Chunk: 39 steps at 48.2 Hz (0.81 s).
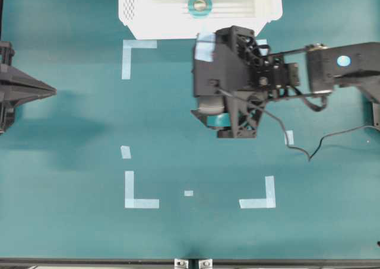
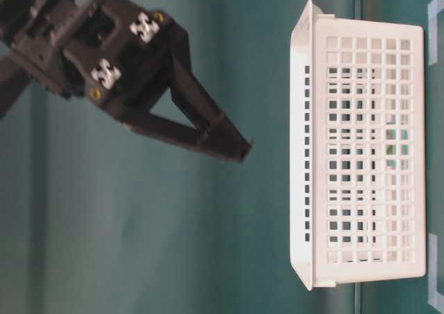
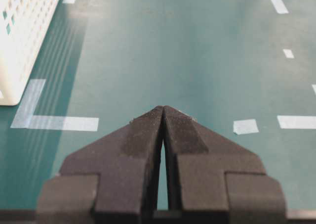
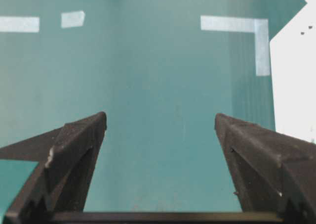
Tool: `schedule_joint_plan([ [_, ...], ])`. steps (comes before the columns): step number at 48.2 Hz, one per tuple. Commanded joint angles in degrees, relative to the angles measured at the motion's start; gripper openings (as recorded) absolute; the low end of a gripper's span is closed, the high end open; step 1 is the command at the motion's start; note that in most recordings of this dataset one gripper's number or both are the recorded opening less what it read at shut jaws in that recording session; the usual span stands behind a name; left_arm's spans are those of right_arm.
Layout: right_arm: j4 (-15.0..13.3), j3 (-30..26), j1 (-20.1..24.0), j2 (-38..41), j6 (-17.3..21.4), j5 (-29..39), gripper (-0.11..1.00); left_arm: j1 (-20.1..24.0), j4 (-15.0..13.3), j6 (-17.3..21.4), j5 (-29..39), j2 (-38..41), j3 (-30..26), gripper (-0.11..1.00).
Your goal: Put the tape into the white basket.
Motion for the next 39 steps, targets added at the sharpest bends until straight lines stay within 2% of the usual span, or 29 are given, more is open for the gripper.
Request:
schedule_joint_plan([
  [1,-0.2,0.7,-0.1,-3.2,0.1,-1.6,0.94,0.1,0.0,0.1,-0.4,0.4,-0.7,-0.11],
  [21,-0.2,6.7,-0.1,-9.8,0.3,-5.4,0.94,0.1,0.0,0.1,-0.3,0.4,-0.6,-0.11],
  [39,-0.1,17.1,-0.4,-18.6,0.8,-16.3,0.94,0.4,0.0,0.1,-0.3,0.4,-0.6,-0.11],
])
